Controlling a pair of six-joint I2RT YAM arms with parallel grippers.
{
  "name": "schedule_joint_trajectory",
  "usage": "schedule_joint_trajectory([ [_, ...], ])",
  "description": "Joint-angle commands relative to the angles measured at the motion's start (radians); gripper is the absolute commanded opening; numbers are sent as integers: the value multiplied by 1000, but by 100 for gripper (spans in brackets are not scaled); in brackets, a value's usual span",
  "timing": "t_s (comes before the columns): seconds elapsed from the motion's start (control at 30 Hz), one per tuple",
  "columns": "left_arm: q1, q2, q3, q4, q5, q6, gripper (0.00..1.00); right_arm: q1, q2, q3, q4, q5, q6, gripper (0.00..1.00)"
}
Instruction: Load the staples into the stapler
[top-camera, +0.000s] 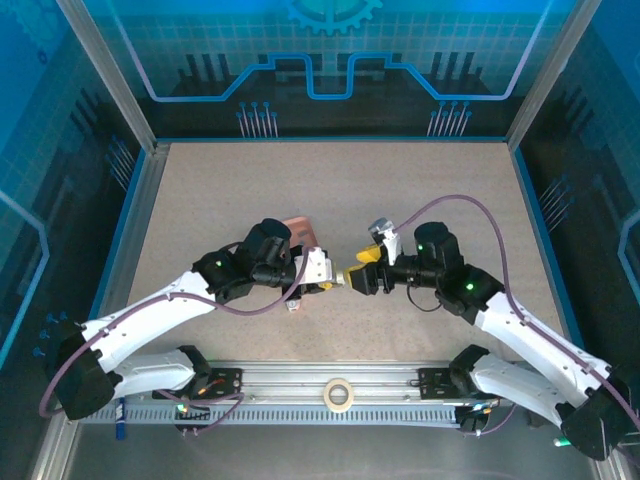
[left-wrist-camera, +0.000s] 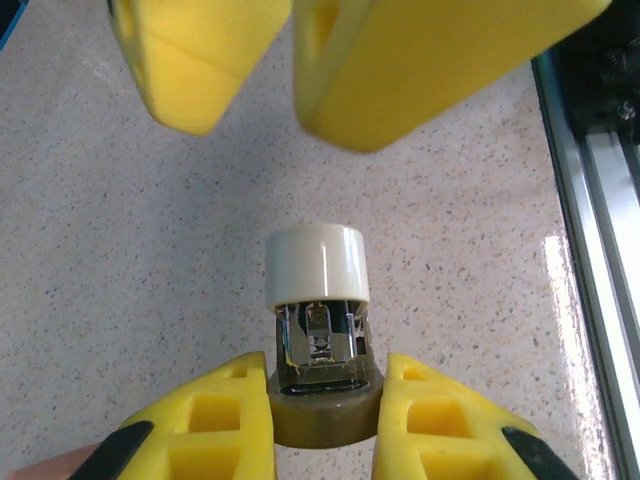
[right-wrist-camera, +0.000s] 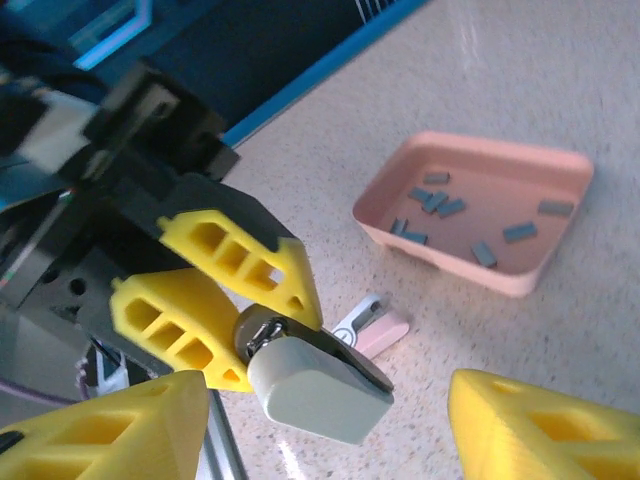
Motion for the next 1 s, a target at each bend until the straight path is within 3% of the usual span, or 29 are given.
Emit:
schedule_joint_trajectory([
  [0.0, -13, -13, 31, -22, -37, 31, 0, 46, 39, -5, -4, 59, 152, 67],
  [0.23, -24, -11, 29, -14, -35, 31, 0, 80, 129, 15, 29, 64, 170, 68],
  [0.4, -27, -19, 27, -15, -36, 32, 0, 70, 136, 6, -17, 116, 166, 61],
  [0.8, -29, -58, 4, 24, 4, 4, 0, -124, 71, -202, 85, 32, 259, 57],
  [0.97, -28, -85, -47, 139, 8, -67, 0, -144, 17, -252, 146, -16, 265, 66],
])
